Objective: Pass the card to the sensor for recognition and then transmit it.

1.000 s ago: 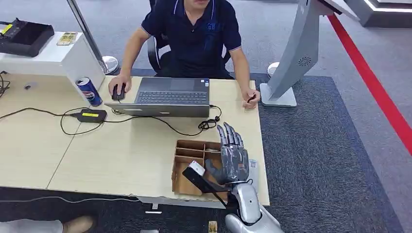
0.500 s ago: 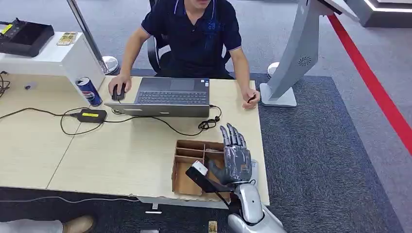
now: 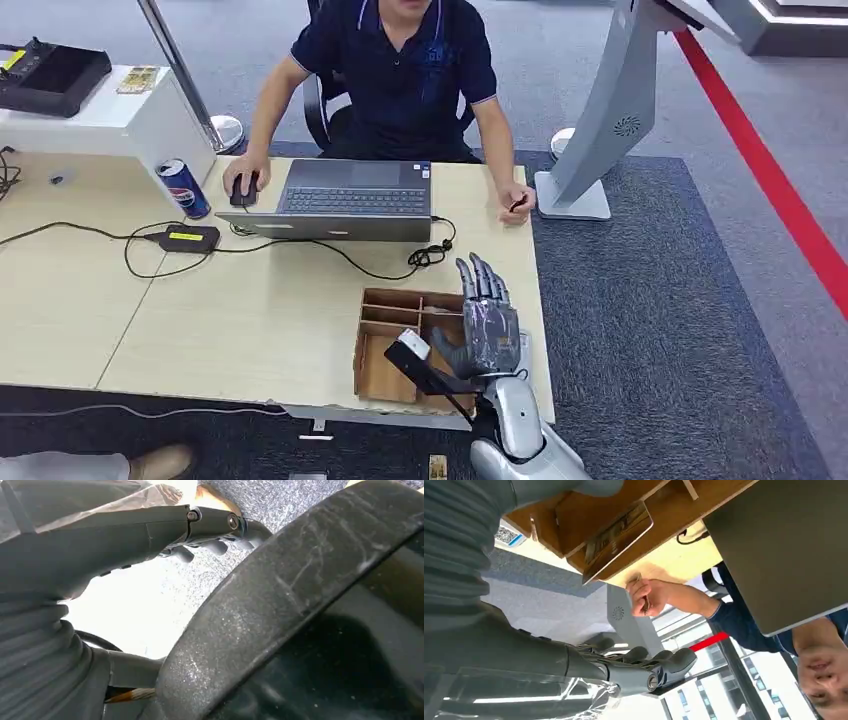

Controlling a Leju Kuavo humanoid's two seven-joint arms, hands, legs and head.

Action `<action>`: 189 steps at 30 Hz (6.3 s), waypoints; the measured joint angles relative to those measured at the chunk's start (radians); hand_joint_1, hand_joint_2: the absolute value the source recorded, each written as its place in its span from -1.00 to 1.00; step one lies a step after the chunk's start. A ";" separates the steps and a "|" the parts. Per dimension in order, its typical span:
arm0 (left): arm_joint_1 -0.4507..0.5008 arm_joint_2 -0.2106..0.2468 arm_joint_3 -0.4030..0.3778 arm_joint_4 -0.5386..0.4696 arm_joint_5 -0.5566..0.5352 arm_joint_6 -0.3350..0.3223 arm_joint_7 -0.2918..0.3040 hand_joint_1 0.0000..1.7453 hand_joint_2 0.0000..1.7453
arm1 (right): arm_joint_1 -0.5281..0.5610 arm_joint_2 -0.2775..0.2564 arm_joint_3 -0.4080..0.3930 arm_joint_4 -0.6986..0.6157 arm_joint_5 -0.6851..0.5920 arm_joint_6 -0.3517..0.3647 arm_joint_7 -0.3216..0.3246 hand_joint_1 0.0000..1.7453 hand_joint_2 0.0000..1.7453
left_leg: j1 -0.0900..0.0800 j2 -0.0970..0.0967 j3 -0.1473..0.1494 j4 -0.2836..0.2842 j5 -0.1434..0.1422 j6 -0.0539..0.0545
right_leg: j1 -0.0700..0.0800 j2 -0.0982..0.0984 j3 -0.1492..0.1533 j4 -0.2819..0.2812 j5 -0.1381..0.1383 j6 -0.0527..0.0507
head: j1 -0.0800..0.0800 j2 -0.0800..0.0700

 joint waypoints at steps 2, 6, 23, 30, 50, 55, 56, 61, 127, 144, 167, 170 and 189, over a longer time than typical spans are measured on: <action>0.000 0.000 0.000 0.000 0.000 0.000 0.000 -1.00 1.00 | 0.000 0.000 -0.003 0.000 -0.002 -0.002 0.000 -0.86 1.00 | 0.000 0.000 0.000 0.000 0.000 0.000 | 0.000 0.000 0.000 0.000 0.000 0.000 | 0.000 0.000; 0.000 0.000 0.000 0.000 0.000 0.000 0.000 -1.00 1.00 | 0.000 0.000 -0.004 0.001 -0.004 -0.005 -0.007 -0.82 1.00 | 0.000 0.000 0.000 0.000 0.000 0.000 | 0.000 0.000 0.000 0.000 0.000 0.000 | 0.000 0.000; 0.000 0.000 0.000 0.000 0.000 0.000 -0.001 -1.00 1.00 | 0.000 0.000 -0.005 0.019 -0.007 -0.011 -0.011 -0.76 1.00 | 0.000 0.000 0.000 0.000 0.000 0.000 | 0.000 0.000 0.000 0.000 0.000 0.000 | 0.000 0.000; 0.000 0.000 0.000 0.000 0.000 0.000 -0.001 -1.00 1.00 | 0.000 0.000 -0.005 0.022 -0.007 -0.011 -0.012 -0.72 1.00 | 0.000 0.000 0.000 0.000 0.000 0.000 | 0.000 0.000 0.000 0.000 0.000 0.000 | 0.000 0.000; 0.000 0.000 0.000 0.000 -0.002 0.000 -0.002 -1.00 1.00 | 0.000 0.000 -0.006 0.037 -0.009 -0.017 -0.022 -0.58 1.00 | 0.000 0.000 0.000 0.000 0.000 0.000 | 0.000 0.000 0.000 0.000 0.000 0.000 | 0.000 0.000; 0.000 0.000 0.000 0.000 -0.003 0.000 -0.002 -1.00 1.00 | 0.000 0.000 -0.006 0.039 -0.009 -0.020 -0.023 -0.56 1.00 | 0.000 0.000 0.000 0.000 0.000 0.000 | 0.000 0.000 0.000 0.000 0.000 0.000 | 0.000 0.000; 0.000 0.000 0.000 0.000 -0.003 0.000 -0.002 -1.00 1.00 | 0.000 0.000 -0.006 0.039 -0.009 -0.020 -0.023 -0.52 1.00 | 0.000 0.000 0.000 0.000 0.000 0.000 | 0.000 0.000 0.000 0.000 0.000 0.000 | 0.000 0.000; 0.000 0.000 0.000 0.000 -0.003 0.000 -0.002 -1.00 1.00 | 0.000 0.000 -0.006 0.040 -0.009 -0.020 -0.023 -0.40 1.00 | 0.000 0.000 0.000 0.000 0.000 0.000 | 0.000 0.000 0.000 0.000 0.000 0.000 | 0.000 0.000; -0.001 0.000 -0.003 0.000 -0.003 -0.001 -0.002 -1.00 1.00 | 0.000 0.003 -0.011 0.049 -0.011 -0.021 -0.027 1.00 1.00 | 0.000 0.000 0.000 0.000 0.000 0.000 | 0.000 0.000 0.000 0.000 0.000 0.000 | 0.000 0.000; 0.002 0.000 -0.003 0.000 0.010 0.002 -0.006 -1.00 1.00 | 0.045 -0.027 -0.055 -0.147 0.047 -0.050 0.011 1.00 1.00 | 0.000 0.000 0.000 0.000 0.000 0.000 | 0.000 0.000 0.000 0.000 0.000 0.000 | 0.000 0.000; 0.001 0.000 -0.003 0.000 -0.001 0.000 -0.006 -1.00 1.00 | 0.087 -0.065 -0.168 -0.545 0.045 -0.068 -0.068 1.00 1.00 | 0.000 0.000 0.000 0.000 0.000 0.000 | 0.000 0.000 0.000 0.000 0.000 0.000 | 0.000 0.000; 0.001 0.000 -0.003 0.000 -0.003 0.000 -0.006 -1.00 1.00 | 0.074 -0.052 -0.159 -0.533 0.044 -0.069 -0.072 1.00 1.00 | 0.000 0.000 0.000 0.000 0.000 0.000 | 0.000 0.000 0.000 0.000 0.000 0.000 | 0.000 0.000; -0.021 -0.015 -0.007 0.000 -0.026 -0.051 0.083 -1.00 1.00 | -0.036 0.047 -0.091 -0.317 -0.013 -0.074 -0.144 1.00 1.00 | 0.001 -0.001 0.000 0.000 0.000 0.000 | 0.001 0.000 0.000 0.000 0.000 0.000 | 0.000 0.000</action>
